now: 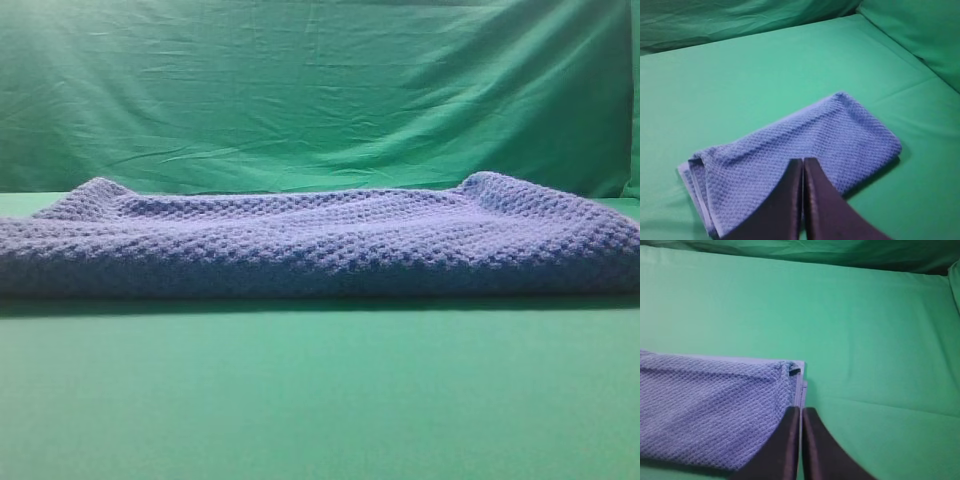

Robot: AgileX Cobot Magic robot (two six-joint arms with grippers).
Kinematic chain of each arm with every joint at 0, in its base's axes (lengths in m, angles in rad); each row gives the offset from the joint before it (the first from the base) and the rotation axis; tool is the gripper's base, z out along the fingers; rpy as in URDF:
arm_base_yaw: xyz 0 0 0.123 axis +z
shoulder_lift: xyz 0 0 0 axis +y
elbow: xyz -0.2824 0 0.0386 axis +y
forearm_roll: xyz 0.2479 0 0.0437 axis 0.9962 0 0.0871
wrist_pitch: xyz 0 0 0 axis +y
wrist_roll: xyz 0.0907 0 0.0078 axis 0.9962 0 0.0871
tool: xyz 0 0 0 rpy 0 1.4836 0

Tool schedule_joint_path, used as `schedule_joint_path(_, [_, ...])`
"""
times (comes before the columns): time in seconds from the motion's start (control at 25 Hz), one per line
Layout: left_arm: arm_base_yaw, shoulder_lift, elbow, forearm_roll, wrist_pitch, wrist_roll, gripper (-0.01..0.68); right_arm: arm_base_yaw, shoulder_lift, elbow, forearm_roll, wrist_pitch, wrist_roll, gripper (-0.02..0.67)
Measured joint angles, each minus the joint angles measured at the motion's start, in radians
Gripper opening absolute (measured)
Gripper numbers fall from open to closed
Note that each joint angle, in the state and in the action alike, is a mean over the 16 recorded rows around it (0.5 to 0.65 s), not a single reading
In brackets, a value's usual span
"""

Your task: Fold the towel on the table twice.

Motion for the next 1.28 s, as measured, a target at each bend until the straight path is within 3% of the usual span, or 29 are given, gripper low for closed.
schedule_joint_path(0.36, [0.0, -0.438, 0.334, -0.078, -0.013, 0.042, 0.0, 0.0, -0.364, 0.269, 0.1, -0.066, -0.125, 0.0])
schedule_joint_path(0.68, [0.0, -0.745, 0.535, -0.097, -0.027, 0.006, 0.0, 0.0, -0.622, 0.457, 0.174, -0.114, -0.175, 0.0])
schedule_joint_path(1.28, [0.0, -0.867, 0.648, -0.039, -0.089, -0.041, 0.0, 0.0, -0.906, 0.577, 0.336, -0.092, -0.256, 0.0])
